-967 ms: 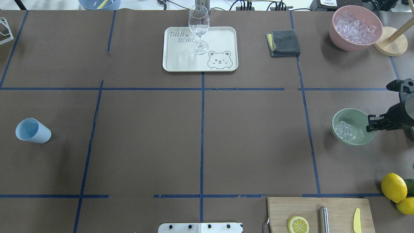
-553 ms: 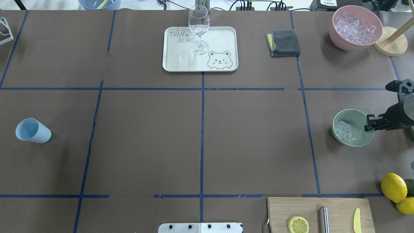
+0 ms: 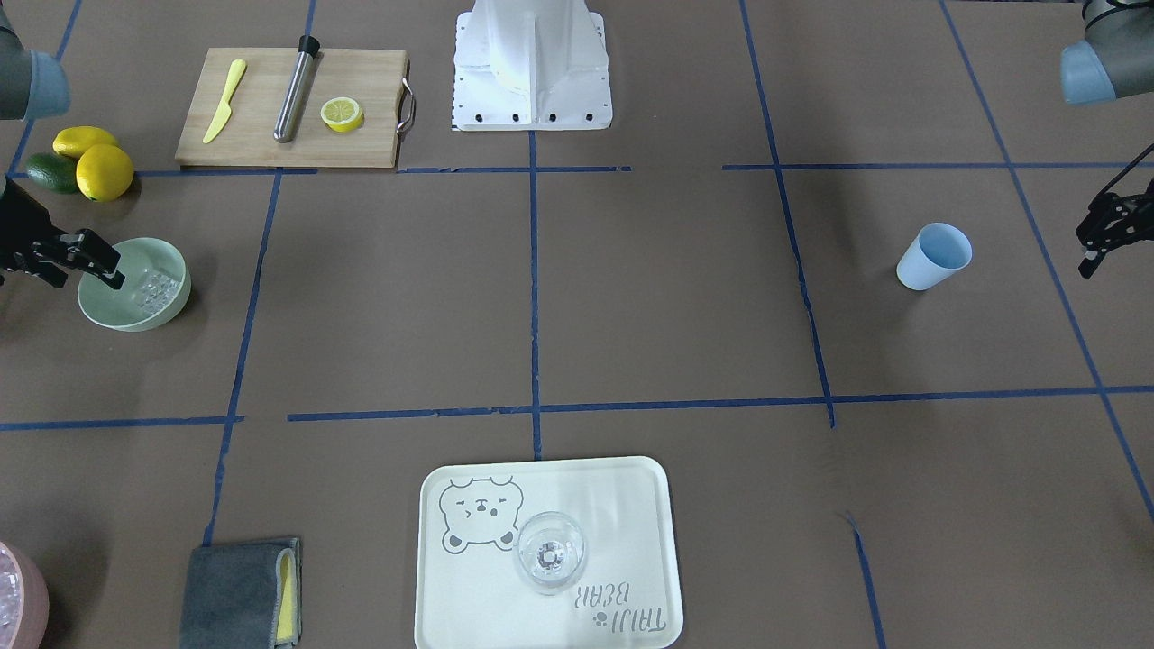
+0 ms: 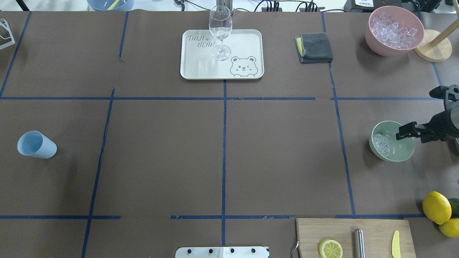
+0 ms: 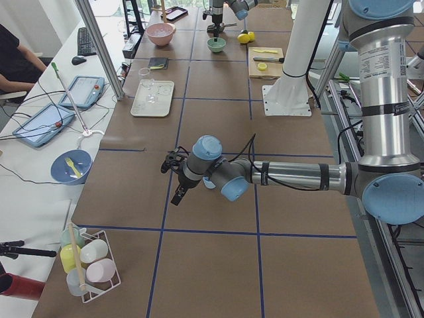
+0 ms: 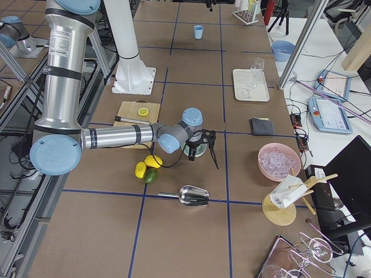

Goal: Pour ice into bowl

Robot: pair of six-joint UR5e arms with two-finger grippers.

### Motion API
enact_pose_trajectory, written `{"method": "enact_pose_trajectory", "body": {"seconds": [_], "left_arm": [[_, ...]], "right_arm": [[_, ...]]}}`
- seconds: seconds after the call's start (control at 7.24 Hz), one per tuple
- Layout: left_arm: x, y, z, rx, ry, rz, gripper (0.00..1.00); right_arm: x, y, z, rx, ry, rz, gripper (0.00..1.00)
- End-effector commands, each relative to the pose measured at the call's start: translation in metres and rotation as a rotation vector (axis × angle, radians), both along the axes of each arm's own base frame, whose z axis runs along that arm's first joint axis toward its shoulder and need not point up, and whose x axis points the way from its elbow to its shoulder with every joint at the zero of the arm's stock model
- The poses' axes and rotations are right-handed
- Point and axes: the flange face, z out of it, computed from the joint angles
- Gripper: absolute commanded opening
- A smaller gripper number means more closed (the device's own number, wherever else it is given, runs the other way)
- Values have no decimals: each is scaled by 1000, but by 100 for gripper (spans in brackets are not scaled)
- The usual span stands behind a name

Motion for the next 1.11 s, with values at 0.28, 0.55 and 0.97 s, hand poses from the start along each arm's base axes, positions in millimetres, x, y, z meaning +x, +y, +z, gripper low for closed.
{"method": "enact_pose_trajectory", "body": {"seconds": [0.28, 0.55, 0.97], "left_arm": [[-27, 0, 29, -31, 53, 85, 100], [-65, -14, 59, -113, 105, 81, 100], [-84, -27, 67, -290, 101, 105, 100]], "right_arm": [[136, -29, 30, 128, 60, -109, 100], [199, -64, 29, 166, 125, -237, 100], [219, -55, 65, 135, 110, -263, 100]]}}
